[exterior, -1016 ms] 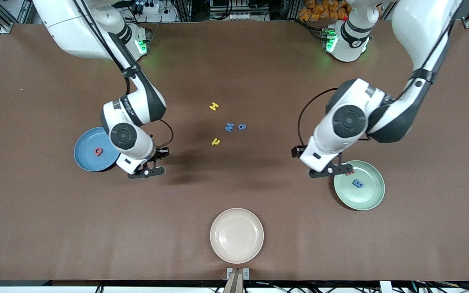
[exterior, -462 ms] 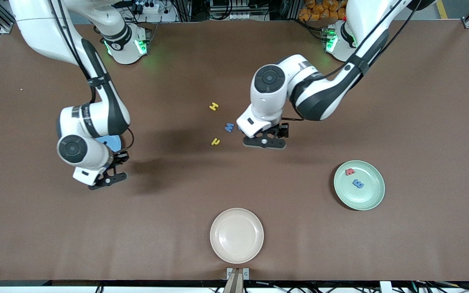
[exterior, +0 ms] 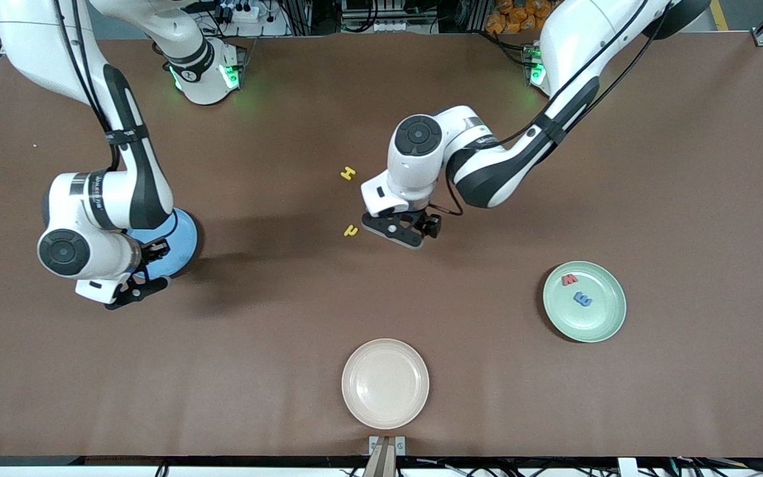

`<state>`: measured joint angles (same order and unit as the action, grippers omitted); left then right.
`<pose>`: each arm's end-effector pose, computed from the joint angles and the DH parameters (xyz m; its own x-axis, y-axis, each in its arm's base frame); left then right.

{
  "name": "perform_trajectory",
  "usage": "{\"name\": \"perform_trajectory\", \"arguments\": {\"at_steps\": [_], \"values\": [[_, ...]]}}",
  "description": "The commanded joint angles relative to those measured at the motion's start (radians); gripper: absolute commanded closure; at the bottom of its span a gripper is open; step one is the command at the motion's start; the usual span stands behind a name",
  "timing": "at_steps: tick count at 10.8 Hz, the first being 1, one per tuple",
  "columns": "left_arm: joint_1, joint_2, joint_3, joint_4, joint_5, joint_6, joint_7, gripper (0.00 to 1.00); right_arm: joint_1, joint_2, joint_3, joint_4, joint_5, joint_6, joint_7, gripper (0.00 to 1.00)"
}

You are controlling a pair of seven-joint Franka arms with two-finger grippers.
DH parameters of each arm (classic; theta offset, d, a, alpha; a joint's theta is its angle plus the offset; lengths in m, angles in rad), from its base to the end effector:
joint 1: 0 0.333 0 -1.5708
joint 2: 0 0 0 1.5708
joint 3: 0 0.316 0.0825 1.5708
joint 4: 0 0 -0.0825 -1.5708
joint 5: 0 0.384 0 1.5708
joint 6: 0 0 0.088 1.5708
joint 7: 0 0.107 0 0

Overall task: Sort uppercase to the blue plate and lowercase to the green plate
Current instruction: 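Carry the teal R to the blue plate while the left gripper reaches the yellow letter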

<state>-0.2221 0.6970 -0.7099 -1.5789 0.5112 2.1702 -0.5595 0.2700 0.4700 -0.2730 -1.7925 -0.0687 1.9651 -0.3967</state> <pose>0.4923 -0.4973 0.3095 0.8688 -0.4894 0.0753 -0.4929 -0.8693 0.0374 0.6189 0.0045 0.2783 0.8590 0.3947 -0.3262 0.4335 -0.8996 0.0530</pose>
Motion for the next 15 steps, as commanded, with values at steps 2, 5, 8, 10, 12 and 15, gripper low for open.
{"name": "perform_trajectory", "arguments": {"at_steps": [2, 5, 8, 10, 12, 15], "values": [[-0.132, 0.044, 0.07, 0.066, 0.024, 0.039, 0.035, 0.0, -0.015, -0.004, -0.058, -0.05, 0.018, 0.003, -0.105, 0.79], [-0.297, 0.09, 0.194, 0.143, 0.007, 0.04, -0.069, 0.0, -0.026, 0.001, -0.075, -0.143, 0.018, 0.111, -0.134, 0.79], [-0.33, 0.17, 0.208, 0.23, 0.006, 0.052, -0.077, 0.0, -0.028, 0.012, -0.077, -0.186, 0.018, 0.176, -0.134, 0.78], [-0.335, 0.196, 0.21, 0.252, -0.003, 0.062, -0.153, 0.03, -0.035, 0.016, -0.077, -0.203, 0.018, 0.198, -0.137, 0.77], [-0.336, 0.214, 0.21, 0.26, -0.003, 0.063, -0.177, 0.06, -0.038, 0.022, -0.077, -0.234, 0.018, 0.224, -0.137, 0.77], [-0.385, 0.245, 0.247, 0.299, -0.028, 0.063, -0.181, 0.16, -0.041, 0.025, -0.077, -0.265, 0.018, 0.261, -0.137, 0.73]]}}
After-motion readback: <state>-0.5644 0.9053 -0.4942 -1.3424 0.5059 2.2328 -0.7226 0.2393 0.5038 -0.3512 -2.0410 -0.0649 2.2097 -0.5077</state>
